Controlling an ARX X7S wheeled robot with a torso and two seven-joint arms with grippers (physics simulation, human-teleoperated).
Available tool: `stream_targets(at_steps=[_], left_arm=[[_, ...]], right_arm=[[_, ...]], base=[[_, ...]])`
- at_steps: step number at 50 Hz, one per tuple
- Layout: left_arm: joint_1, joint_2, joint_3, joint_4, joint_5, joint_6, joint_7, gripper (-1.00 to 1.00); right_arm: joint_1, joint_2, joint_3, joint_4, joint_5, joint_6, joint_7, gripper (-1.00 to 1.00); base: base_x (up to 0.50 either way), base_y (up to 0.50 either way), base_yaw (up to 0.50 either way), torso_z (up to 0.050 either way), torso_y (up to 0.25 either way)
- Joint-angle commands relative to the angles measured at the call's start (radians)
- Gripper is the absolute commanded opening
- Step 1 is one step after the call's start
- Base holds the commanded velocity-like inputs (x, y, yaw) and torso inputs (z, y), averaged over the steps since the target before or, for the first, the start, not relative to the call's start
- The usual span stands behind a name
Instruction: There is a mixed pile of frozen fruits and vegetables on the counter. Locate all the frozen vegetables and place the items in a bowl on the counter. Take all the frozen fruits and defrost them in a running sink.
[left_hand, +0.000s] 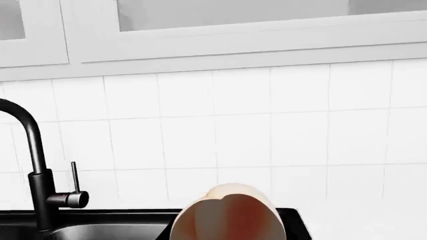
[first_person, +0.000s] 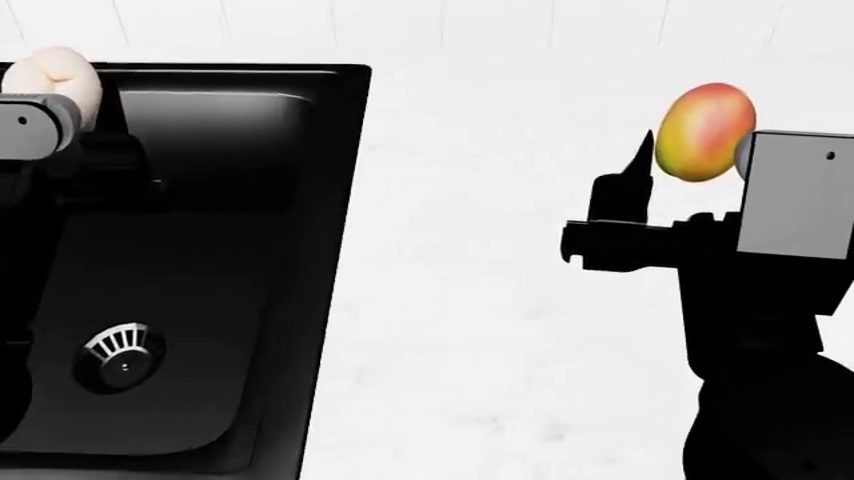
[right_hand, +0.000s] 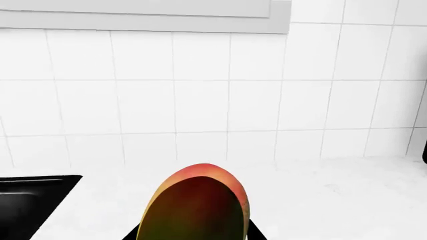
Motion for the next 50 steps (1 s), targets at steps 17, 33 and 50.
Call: stream_targets(at_steps=[17, 33, 50], left_arm=[[0.001, -0.007, -0.009, -0.001, -0.015, 0.004, -0.008, -1.00], [-0.004, -0.007, -0.006, -0.001, -0.015, 0.002, -0.009, -1.00], [0.001, -0.010, -0.008, 0.000, -0.019, 0.003, -0.011, -1.00]], right_arm=[[0.011, -0.013, -0.010, 0.003, -0.031, 0.013, -0.027, -1.00], [0.007, -0.019, -0.011, 0.009, -0.037, 0.004, -0.037, -1.00], [0.005, -0.026, -0.009, 0.019, -0.040, 0.000, -0.037, -1.00]], base=[[-0.08, 0.50, 0.00, 0.000, 0.000], [0.00, 0.50, 0.00, 0.000, 0.000], [0.00, 0.50, 0.00, 0.000, 0.000]])
